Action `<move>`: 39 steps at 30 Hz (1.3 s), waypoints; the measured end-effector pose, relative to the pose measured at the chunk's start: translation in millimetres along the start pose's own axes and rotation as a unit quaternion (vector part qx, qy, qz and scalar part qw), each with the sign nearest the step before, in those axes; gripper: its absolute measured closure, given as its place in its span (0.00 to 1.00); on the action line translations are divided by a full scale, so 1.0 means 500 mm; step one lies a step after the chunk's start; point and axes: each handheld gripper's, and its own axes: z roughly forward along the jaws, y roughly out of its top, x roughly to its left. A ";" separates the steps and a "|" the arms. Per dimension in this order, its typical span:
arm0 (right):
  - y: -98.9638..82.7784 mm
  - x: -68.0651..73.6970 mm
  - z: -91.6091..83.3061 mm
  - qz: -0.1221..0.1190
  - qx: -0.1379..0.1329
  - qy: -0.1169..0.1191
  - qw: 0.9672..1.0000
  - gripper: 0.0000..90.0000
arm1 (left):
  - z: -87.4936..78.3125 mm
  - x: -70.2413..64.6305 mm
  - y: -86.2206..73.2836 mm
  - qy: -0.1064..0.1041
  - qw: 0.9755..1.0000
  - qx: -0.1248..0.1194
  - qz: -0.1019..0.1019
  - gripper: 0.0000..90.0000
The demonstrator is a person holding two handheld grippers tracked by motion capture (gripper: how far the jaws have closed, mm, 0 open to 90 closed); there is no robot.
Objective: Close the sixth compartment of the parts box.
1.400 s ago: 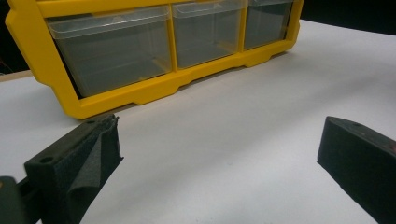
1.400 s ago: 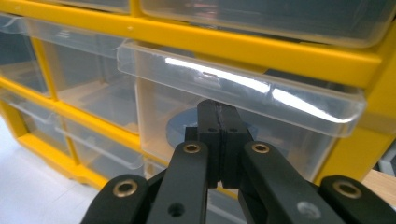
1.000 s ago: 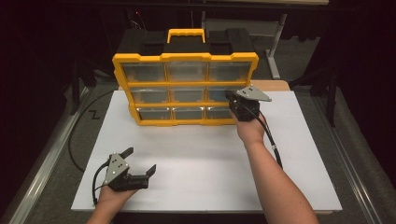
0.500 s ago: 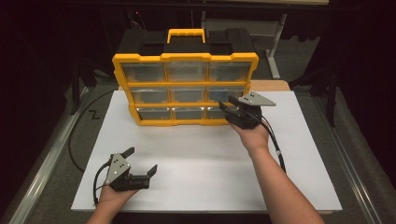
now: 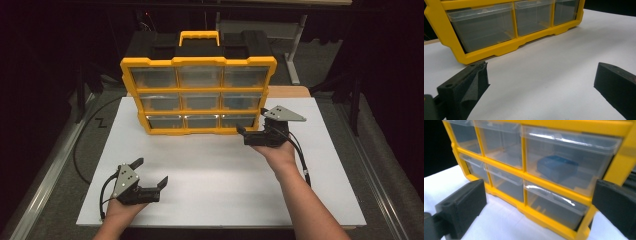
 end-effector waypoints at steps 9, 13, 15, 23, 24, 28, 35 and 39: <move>-0.029 -0.008 -0.032 0.004 -0.008 0.001 1.000 0.01 | 0.000 0.001 -0.001 0.001 1.000 0.000 -0.003 0.00; -0.055 -0.007 -0.046 0.001 -0.003 0.001 1.000 0.01 | 0.001 0.001 -0.001 0.002 1.000 0.001 -0.002 0.00; -0.070 -0.008 -0.052 0.001 0.001 0.000 1.000 0.01 | 0.001 0.001 -0.001 0.002 1.000 0.002 -0.002 0.00; -0.131 -0.008 -0.087 -0.019 0.019 -0.005 1.000 0.01 | 0.002 0.001 -0.002 0.005 1.000 0.004 -0.002 0.00; -0.138 -0.008 -0.093 -0.018 0.020 -0.006 1.000 0.01 | 0.002 0.001 -0.002 0.005 1.000 0.004 -0.002 0.00; -0.166 -0.011 -0.117 -0.017 0.022 -0.008 1.000 0.01 | 0.003 0.001 -0.003 0.007 1.000 0.004 -0.003 0.00; -0.227 -0.019 -0.175 0.002 0.004 -0.019 1.000 0.01 | 0.002 0.001 -0.005 0.008 1.000 0.007 -0.005 0.00; -0.247 -0.024 -0.199 0.005 -0.004 -0.021 1.000 0.01 | 0.006 0.001 -0.006 0.008 1.000 0.010 -0.006 0.00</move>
